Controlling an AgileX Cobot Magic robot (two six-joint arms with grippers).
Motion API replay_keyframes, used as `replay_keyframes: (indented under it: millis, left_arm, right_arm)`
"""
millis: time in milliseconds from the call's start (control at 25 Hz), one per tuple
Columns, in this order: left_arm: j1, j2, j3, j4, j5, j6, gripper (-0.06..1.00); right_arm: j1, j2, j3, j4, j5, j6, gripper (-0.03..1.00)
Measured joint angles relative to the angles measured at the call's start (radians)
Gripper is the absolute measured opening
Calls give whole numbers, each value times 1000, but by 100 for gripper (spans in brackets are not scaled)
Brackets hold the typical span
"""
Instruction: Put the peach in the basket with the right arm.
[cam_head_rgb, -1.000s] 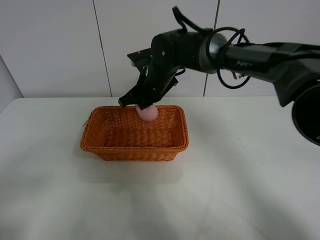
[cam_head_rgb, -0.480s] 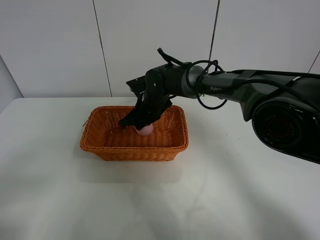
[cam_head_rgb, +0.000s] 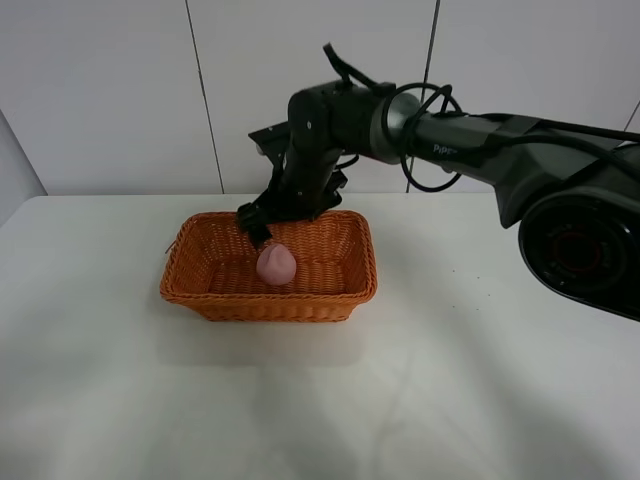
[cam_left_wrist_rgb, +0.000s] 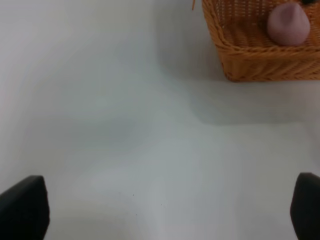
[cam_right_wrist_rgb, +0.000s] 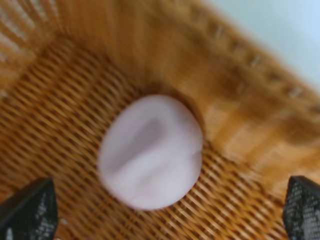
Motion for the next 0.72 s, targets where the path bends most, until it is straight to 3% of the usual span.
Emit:
replay_keyframes:
  millis: [240, 520, 720]
  left_arm:
    - [0, 0, 0, 0, 0, 0, 99]
    - [0, 0, 0, 0, 0, 0, 99]
    - [0, 0, 0, 0, 0, 0, 99]
  right_arm:
    - [-1, -10, -215, -13, 192, -7, 69]
    - [-50, -10, -234, -13, 240, 4, 70]
    - [-176, -10, -234, -13, 241, 5, 70]
